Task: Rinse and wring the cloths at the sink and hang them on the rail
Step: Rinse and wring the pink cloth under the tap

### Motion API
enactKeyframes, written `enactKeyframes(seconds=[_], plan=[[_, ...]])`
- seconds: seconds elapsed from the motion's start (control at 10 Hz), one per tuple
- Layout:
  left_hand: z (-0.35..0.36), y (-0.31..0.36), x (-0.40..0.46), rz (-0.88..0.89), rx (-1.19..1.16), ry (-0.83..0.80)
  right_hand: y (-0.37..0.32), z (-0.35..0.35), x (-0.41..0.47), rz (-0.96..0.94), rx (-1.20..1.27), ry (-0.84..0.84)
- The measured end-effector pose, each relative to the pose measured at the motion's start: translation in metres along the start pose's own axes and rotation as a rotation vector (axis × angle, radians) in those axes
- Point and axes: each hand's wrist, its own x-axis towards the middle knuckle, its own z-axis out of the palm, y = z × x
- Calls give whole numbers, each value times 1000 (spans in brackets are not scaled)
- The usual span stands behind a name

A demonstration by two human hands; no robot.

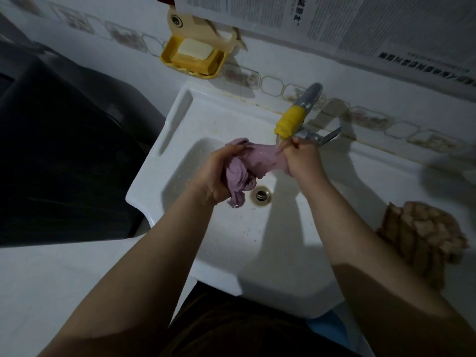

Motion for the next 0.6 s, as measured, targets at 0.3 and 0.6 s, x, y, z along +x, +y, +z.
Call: enactKeyframes(seconds=[0.3, 0.6], plan=[[51, -26, 8, 20, 240, 317, 4, 32, -5, -37, -88, 141], [57, -15, -12, -59, 308, 241, -5, 33, -8, -127, -137, 168]])
